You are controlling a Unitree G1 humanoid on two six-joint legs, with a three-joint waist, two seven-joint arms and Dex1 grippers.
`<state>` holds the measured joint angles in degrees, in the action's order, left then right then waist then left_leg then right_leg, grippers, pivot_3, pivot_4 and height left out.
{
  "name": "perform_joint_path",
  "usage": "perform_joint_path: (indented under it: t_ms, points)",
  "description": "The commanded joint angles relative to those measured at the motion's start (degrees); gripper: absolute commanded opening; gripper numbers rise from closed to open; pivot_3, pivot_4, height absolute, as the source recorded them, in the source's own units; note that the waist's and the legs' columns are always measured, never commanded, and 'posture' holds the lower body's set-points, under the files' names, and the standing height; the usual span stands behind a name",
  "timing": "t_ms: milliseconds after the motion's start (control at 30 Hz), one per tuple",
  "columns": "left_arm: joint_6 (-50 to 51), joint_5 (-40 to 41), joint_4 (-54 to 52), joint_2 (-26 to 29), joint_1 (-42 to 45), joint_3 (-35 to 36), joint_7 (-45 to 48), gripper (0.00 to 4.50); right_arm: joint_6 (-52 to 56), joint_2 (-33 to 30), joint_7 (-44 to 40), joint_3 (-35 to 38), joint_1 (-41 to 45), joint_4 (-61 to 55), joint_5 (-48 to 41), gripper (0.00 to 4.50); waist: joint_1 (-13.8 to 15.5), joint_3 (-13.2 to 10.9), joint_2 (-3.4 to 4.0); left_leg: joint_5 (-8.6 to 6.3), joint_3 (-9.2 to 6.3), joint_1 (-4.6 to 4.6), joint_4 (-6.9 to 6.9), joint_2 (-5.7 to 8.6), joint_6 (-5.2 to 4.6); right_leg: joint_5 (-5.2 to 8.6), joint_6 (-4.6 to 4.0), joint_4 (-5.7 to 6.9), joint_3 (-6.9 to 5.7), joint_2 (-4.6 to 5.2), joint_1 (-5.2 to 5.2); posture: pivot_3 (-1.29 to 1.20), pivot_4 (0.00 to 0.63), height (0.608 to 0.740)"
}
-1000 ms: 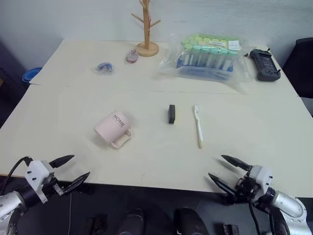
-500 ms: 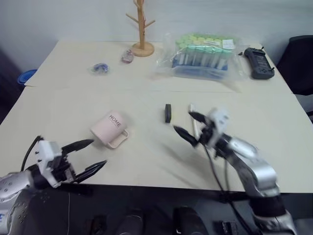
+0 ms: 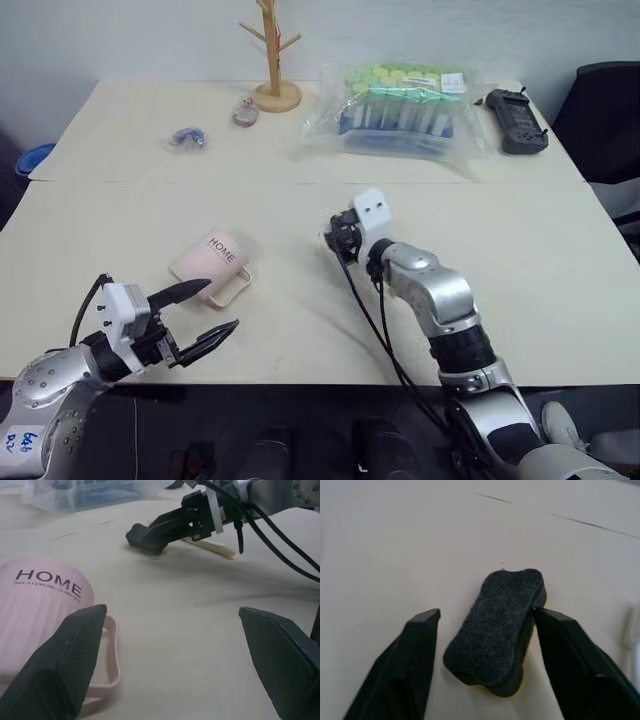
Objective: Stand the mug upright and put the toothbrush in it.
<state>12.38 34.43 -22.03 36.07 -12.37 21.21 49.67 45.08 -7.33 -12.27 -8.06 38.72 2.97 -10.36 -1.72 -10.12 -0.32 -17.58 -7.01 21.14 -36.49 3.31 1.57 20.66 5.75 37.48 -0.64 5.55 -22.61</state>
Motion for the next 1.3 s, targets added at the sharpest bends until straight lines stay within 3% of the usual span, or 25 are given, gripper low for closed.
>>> perform_joint_path:
  t_ms: [33, 133, 267, 367, 633, 933, 1067, 1233, 1300]
  points:
    - [-1.7, -0.7, -1.5, -0.2, -0.5, 0.1, 0.2, 4.5, -0.4, 0.2, -1.7, 0.7, -0.3, -0.7, -0.6, 1.74, 0.0, 0.0, 0.0, 0.0, 0.01, 0.01, 0.02, -0.01, 0.0, 0.01, -0.03, 0.03, 0.02, -0.02, -0.04, 0.0, 0.15, 0.74]
    - [-2.3, -1.1, -0.9, -0.4, -0.2, -0.2, 0.6, 4.5, -0.9, 0.0, -2.1, 0.9, -0.3, 0.7, 0.0, 0.79, 0.0, 0.0, 0.0, 0.0, 0.08, 0.0, 0.09, -0.01, 0.0, 0.02, -0.04, 0.02, 0.08, -0.01, -0.08, 0.0, 0.15, 0.74]
    - [-3.2, -1.6, 0.0, -0.4, 0.4, -0.9, 1.2, 4.5, -2.3, 1.2, -2.1, 3.7, -0.8, 0.5, -1.6, 0.79, 0.0, 0.0, 0.0, -0.01, 0.13, 0.0, 0.07, 0.0, -0.01, 0.02, -0.04, 0.0, 0.12, -0.01, -0.07, 0.0, 0.15, 0.74]
    - [-3.9, -2.0, 1.0, -0.4, 0.7, -1.2, 1.5, 4.5, -1.7, 1.5, -4.0, 5.5, -1.6, -2.4, -4.0, 1.4, 0.0, 0.0, 0.0, -0.01, 0.13, 0.01, 0.08, -0.01, -0.01, 0.02, -0.04, 0.0, 0.12, -0.01, -0.08, 0.0, 0.15, 0.74]
    - [-5.5, -2.6, 3.6, -0.6, 1.2, -1.8, 2.2, 4.5, -4.8, -0.2, -4.7, 3.5, -2.0, -3.1, -1.2, 3.87, 0.0, 0.0, 0.01, -0.01, 0.17, 0.03, 0.1, -0.01, -0.01, 0.02, -0.04, 0.01, 0.16, -0.01, -0.14, 0.0, 0.15, 0.74]
    - [-5.5, -2.5, 3.8, -0.6, 2.4, -2.5, 2.5, 4.5, -11.8, 0.6, -6.1, -4.0, 2.3, 12.7, 6.3, 3.87, -0.2, 0.0, 0.0, -0.01, 0.24, 0.0, 0.11, -0.02, -0.01, 0.02, -0.04, 0.04, 0.2, -0.03, -0.17, 0.0, 0.15, 0.74]
    - [-4.8, -2.1, 2.9, -0.4, 2.7, -3.1, 2.4, 4.5, -13.7, 1.2, -6.0, -3.0, 2.3, 12.8, 6.5, 3.05, -0.2, 0.0, 0.0, -0.01, 0.29, 0.0, 0.08, -0.02, -0.01, 0.02, -0.04, 0.04, 0.24, -0.03, -0.17, 0.0, 0.15, 0.74]
    - [-3.5, -1.4, 1.4, -0.9, 3.4, -4.3, 1.8, 4.5, -15.0, 0.2, -10.4, 1.7, -0.6, 3.8, 0.8, 1.54, 0.0, 0.0, 0.0, -0.02, 0.28, 0.02, 0.08, -0.02, -0.03, 0.02, -0.04, 0.03, 0.25, -0.02, -0.17, 0.0, 0.15, 0.74]
    - [-3.2, -1.3, 1.0, -1.3, 3.7, -4.7, 1.5, 4.5, -13.3, -1.9, -14.0, 7.6, -2.6, -4.2, -5.8, 1.54, 0.2, 0.0, 0.02, -0.03, 0.27, 0.06, 0.09, -0.02, -0.04, 0.02, -0.03, 0.0, 0.24, -0.02, -0.17, 0.0, 0.15, 0.74]
